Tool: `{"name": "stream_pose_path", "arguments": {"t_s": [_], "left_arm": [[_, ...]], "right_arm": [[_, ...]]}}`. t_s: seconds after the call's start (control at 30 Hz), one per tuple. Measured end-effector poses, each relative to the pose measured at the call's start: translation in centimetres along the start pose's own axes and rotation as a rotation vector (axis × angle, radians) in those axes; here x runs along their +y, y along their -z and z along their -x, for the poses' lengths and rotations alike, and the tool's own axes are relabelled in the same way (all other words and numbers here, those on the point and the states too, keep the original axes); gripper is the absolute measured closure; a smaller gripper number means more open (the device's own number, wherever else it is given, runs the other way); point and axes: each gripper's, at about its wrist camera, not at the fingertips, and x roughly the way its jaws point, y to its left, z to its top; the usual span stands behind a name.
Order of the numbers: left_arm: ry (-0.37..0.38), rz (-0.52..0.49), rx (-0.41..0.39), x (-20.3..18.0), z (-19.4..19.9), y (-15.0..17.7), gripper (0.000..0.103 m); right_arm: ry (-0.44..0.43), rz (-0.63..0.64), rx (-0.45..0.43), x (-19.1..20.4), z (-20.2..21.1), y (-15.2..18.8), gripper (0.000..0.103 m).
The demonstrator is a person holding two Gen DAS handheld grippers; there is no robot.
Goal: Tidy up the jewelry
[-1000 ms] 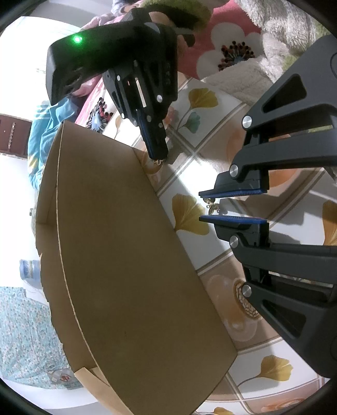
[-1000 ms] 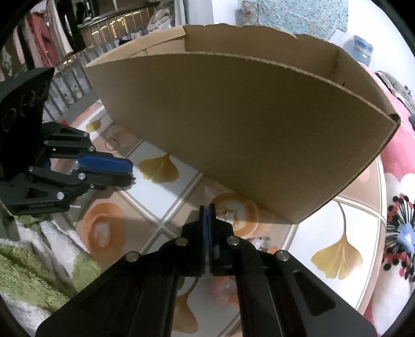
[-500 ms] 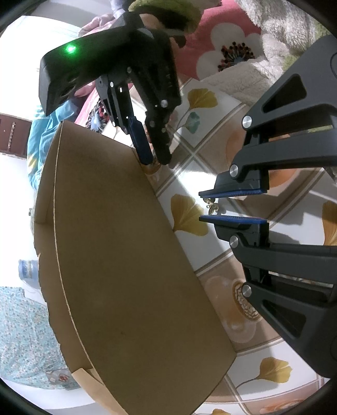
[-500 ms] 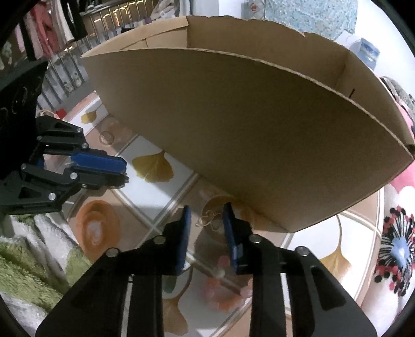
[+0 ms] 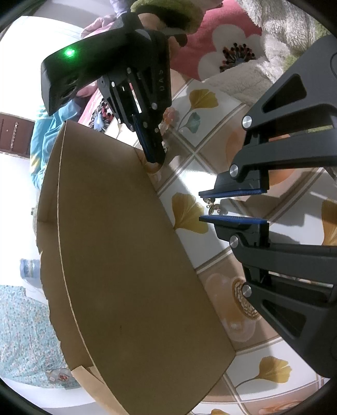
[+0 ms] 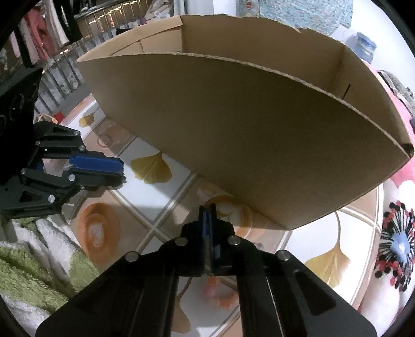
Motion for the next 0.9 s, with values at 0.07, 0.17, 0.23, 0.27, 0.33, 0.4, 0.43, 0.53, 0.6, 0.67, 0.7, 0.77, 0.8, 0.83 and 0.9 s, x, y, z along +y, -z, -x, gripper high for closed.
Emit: {"name": "stream_pose_path", "arguments": {"t_s": [0.07, 0.17, 0.23, 0.27, 0.33, 0.4, 0.43, 0.53, 0.6, 0.67, 0.7, 0.77, 0.8, 0.83, 0.9], "left_arm": [[0.000, 0.001, 0.000, 0.0, 0.0, 0.0, 0.091], [0.001, 0.004, -0.005, 0.1, 0.2, 0.1, 0.091], [0.001, 0.006, -0.008, 0.2, 0.3, 0.2, 0.091], [0.001, 0.007, -0.010, 0.2, 0.3, 0.3, 0.091], [0.003, 0.007, -0.014, 0.2, 0.5, 0.3, 0.091], [0.004, 0.006, -0.018, 0.2, 0.6, 0.3, 0.091], [0.005, 0.006, -0.020, 0.2, 0.7, 0.4, 0.091], [0.006, 0.009, -0.026, 0.3, 1.0, 0.5, 0.091], [0.007, 0.013, -0.030, 0.5, 1.2, 0.5, 0.091], [0.008, 0.016, -0.032, 0.6, 1.3, 0.6, 0.091], [0.010, 0.017, -0.033, 0.6, 1.4, 0.6, 0.091], [0.012, 0.019, -0.036, 0.7, 1.5, 0.7, 0.091], [0.014, 0.018, -0.036, 0.8, 1.5, 0.8, 0.091], [0.014, 0.019, -0.035, 0.9, 1.6, 0.8, 0.091], [0.015, 0.021, -0.035, 1.1, 1.6, 0.8, 0.091]], "right_arm": [[-0.004, -0.004, -0.005, 0.1, 0.3, 0.1, 0.101], [-0.016, -0.012, -0.019, 0.6, 1.0, 0.3, 0.101], [0.001, -0.020, -0.026, 0.8, 1.5, 0.5, 0.101], [0.019, -0.031, -0.030, 0.7, 1.6, 0.5, 0.101], [0.050, -0.052, -0.034, 0.3, 1.7, 0.5, 0.101], [0.110, -0.068, -0.025, -0.3, 1.5, 0.4, 0.101], [0.126, -0.075, -0.008, -0.6, 1.1, 0.3, 0.101], [0.107, -0.065, 0.014, -0.1, 0.4, 0.1, 0.101], [0.107, -0.036, 0.038, 0.8, -0.1, 0.1, 0.101], [0.090, -0.034, 0.041, 1.5, -0.2, -0.1, 0.101], [0.077, -0.043, 0.044, 1.8, -0.3, -0.1, 0.101], [0.059, -0.056, 0.032, 2.4, -0.3, 0.1, 0.101], [0.048, -0.064, 0.026, 2.6, -0.4, 0.2, 0.101], [0.038, -0.075, 0.020, 2.9, -0.3, 0.3, 0.101], [0.017, -0.101, 0.000, 3.6, -0.1, 0.6, 0.099]]}}
